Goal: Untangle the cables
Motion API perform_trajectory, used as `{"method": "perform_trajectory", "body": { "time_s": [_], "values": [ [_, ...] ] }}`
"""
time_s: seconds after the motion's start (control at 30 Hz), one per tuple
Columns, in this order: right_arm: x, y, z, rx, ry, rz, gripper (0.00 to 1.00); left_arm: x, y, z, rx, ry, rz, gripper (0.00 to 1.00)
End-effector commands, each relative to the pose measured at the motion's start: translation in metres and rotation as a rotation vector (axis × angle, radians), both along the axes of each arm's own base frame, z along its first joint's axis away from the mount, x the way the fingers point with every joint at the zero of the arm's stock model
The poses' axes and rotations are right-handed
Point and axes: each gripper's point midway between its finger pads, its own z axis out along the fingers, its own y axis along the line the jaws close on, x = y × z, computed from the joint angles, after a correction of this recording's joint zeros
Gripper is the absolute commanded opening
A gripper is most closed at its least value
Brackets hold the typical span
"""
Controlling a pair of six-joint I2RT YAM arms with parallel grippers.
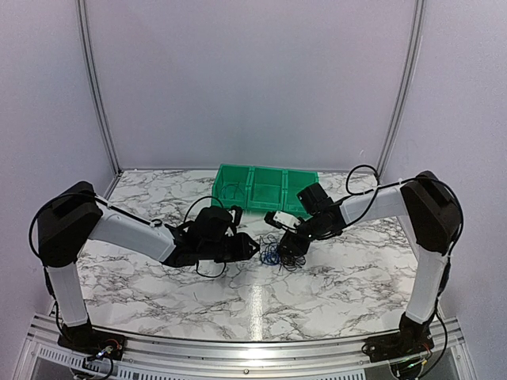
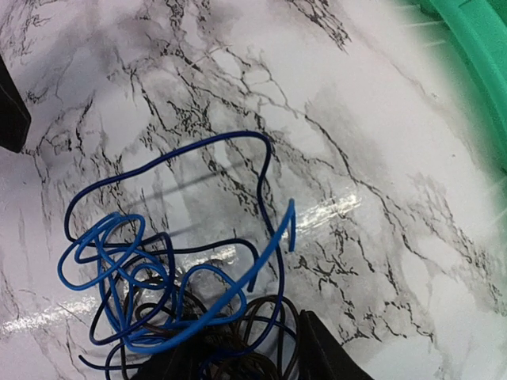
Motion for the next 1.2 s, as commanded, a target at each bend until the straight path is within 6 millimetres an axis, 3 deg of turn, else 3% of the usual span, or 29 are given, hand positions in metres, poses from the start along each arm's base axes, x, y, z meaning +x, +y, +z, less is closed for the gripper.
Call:
{"method": "perform_trajectory", "body": {
  "time_s": [0.0,0.2,0.4,0.5,0.93,1.17],
  "values": [
    [-0.006,-0.003,-0.019,-0.038,0.039,-0.007,0.42,0.011,-0.009,0.022,-0.052,-0.049,-0.002,0.30],
    [-0.005,-0.004,-0.017,-0.040,0.032,-0.011,0.43,0.018,-0.029,0.027,-0.097,-0.031,-0.029,0.36],
    [0.003,-0.005,0.011,-0.024,-0.043,-0.024,0.48,0.027,-0.048,0.022,-0.136,0.013,-0.026,0.35],
    [0.005,-0.009,0.027,-0.019,-0.098,-0.028,0.51,0.034,-0.048,0.015,-0.147,0.052,0.023,0.34],
    [0.000,-0.014,0.036,-0.012,-0.121,-0.012,0.56,0.044,-0.067,-0.003,-0.175,0.118,0.035,0.31],
    [0.002,-0.017,0.045,-0.001,-0.142,-0.020,0.56,0.053,-0.068,-0.017,-0.168,0.163,0.093,0.28]
  ]
}}
